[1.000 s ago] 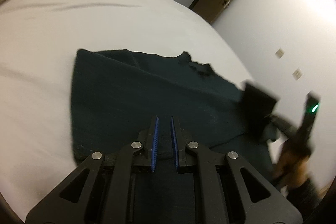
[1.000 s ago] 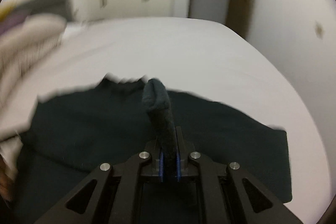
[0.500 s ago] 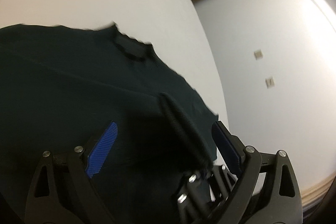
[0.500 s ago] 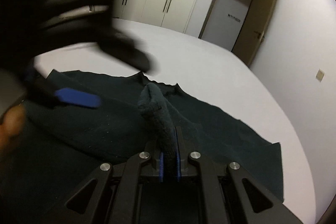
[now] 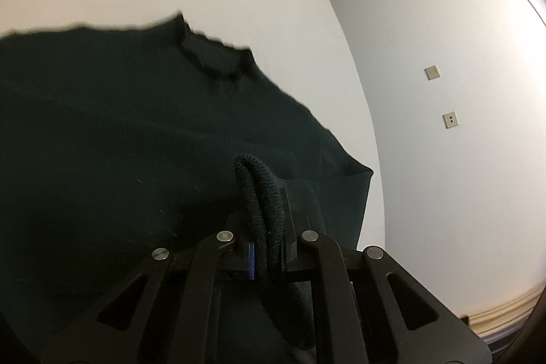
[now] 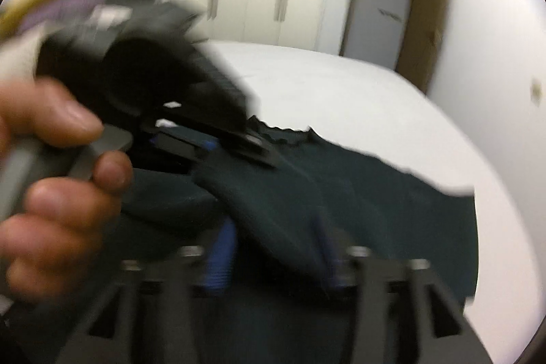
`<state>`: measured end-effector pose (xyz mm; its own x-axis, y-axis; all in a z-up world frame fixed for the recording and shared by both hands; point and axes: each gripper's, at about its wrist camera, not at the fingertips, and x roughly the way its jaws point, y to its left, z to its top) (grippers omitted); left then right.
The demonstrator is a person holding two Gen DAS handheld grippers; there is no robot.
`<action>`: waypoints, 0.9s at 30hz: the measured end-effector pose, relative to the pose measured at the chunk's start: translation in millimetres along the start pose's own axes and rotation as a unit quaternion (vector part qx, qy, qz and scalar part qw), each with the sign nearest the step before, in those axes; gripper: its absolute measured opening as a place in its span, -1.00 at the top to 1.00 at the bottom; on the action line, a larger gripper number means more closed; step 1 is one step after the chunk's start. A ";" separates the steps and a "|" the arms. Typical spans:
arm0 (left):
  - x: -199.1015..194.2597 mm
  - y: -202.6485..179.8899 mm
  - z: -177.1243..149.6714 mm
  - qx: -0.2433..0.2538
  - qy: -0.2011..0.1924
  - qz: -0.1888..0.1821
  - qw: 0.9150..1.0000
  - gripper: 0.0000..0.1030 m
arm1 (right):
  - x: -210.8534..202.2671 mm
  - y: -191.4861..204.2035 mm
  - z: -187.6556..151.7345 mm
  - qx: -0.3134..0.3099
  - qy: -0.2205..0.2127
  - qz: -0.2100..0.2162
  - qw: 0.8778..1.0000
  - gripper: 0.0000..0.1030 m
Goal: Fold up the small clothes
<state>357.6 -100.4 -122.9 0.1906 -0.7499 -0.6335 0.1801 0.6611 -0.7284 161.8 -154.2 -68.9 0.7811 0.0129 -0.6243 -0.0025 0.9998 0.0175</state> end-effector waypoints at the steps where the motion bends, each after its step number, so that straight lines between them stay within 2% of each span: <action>1: -5.8 -0.1 2.7 0.005 -0.012 0.007 1.000 0.85 | -10.0 -14.5 -4.3 0.038 -0.005 0.017 0.999 -0.21; 2: -14.5 -2.3 3.0 0.009 -0.019 0.009 1.000 0.85 | -23.0 -41.2 -13.3 0.107 -0.010 0.042 0.993 -0.25; 4: -24.7 -5.2 9.0 0.016 -0.029 0.011 0.999 0.85 | -31.2 -78.2 -28.0 0.205 0.002 0.059 0.977 -0.26; 6: -30.2 -8.4 18.3 0.017 -0.038 0.009 0.999 0.85 | -30.0 -118.4 -50.9 0.332 0.015 0.105 0.937 -0.29; 7: -31.8 -9.9 20.2 0.017 -0.041 0.010 0.999 0.85 | -23.6 -134.5 -65.0 0.392 0.024 0.129 0.911 -0.29; 8: -32.9 -11.2 21.6 0.018 -0.044 0.011 0.999 0.85 | -13.3 -147.0 -80.1 0.453 0.034 0.161 0.876 -0.29; 10: -35.4 -12.6 22.7 0.020 -0.049 0.012 0.999 0.85 | 3.1 -163.3 -101.2 0.536 0.045 0.190 0.821 -0.29; 11: -36.9 -12.6 23.0 0.020 -0.051 0.011 0.998 0.85 | 8.5 -169.2 -107.5 0.568 0.033 0.202 0.797 -0.28; 14: -42.7 -12.6 24.0 0.023 -0.060 0.010 0.998 0.85 | 22.4 -176.5 -103.8 0.596 0.004 0.229 0.770 -0.29; 16: -48.6 -12.3 25.3 0.024 -0.067 0.009 0.997 0.85 | 35.6 -184.9 -101.5 0.614 -0.004 0.258 0.746 -0.29; 19: -74.1 -5.5 31.3 0.026 -0.081 0.018 0.996 0.85 | 48.3 -202.5 -98.7 0.650 -0.032 0.268 0.710 -0.29; 22: -82.5 9.9 42.2 0.014 -0.090 0.022 0.996 0.85 | 53.9 -214.0 -95.5 0.670 -0.052 0.280 0.685 -0.34; 27: -84.3 48.6 54.0 -0.039 -0.095 0.010 0.995 0.85 | 61.5 -221.3 -99.7 0.680 -0.071 0.298 0.666 -0.36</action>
<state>402.3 -3.8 -90.8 0.3741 -0.7131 -0.5928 0.1007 0.6667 -0.7385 148.2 -373.4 -189.0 0.9461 0.3040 -0.1112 0.1539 -0.1201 0.9808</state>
